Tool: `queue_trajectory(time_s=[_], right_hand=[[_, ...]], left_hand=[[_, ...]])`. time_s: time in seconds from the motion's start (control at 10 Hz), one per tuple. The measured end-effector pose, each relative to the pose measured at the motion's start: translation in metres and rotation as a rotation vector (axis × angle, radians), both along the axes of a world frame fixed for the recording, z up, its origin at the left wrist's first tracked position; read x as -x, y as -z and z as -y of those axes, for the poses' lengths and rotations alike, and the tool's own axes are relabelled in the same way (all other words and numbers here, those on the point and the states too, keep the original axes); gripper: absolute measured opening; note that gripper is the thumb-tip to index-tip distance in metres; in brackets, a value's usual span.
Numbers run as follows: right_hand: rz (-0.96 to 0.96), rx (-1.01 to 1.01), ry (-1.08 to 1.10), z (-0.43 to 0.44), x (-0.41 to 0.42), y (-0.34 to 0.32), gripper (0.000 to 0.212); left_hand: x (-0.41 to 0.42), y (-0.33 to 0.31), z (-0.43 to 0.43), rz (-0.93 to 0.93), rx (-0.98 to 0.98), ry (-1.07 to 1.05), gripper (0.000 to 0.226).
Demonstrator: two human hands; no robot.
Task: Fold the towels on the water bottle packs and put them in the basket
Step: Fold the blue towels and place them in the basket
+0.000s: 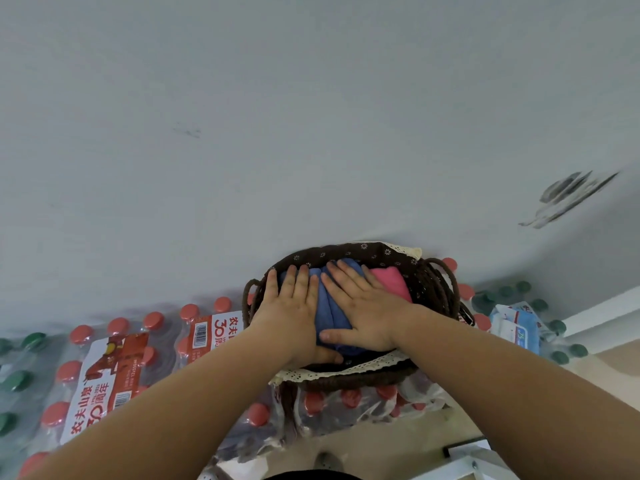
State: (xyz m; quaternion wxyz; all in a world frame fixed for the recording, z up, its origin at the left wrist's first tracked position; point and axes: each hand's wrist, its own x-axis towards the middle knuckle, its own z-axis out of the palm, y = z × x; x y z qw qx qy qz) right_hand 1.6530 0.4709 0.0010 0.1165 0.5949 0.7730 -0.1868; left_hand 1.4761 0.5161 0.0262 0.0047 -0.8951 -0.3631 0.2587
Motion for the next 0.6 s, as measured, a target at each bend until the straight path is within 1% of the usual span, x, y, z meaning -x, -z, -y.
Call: queue_trajectory(time_s=[0.2,0.4,0.5,0.6], right_hand=[[0.037,-0.086,-0.019,0.004,0.001,-0.003,0.108],[0.079,-0.139,-0.032,0.015,0.005,-0.023,0.106],[0.115,-0.167,-0.002,0.024,0.012,-0.032,0.102],[0.135,-0.214,0.067,0.031,0.027,-0.05,0.097]], left_hand=[[-0.003,-0.01,0.005,-0.033,-0.06,0.019,0.14],[0.007,-0.034,0.009,-0.03,-0.098,0.065,0.138],[0.018,-0.049,0.015,-0.005,-0.136,0.095,0.128],[0.035,-0.069,0.019,0.086,-0.218,0.116,0.114]])
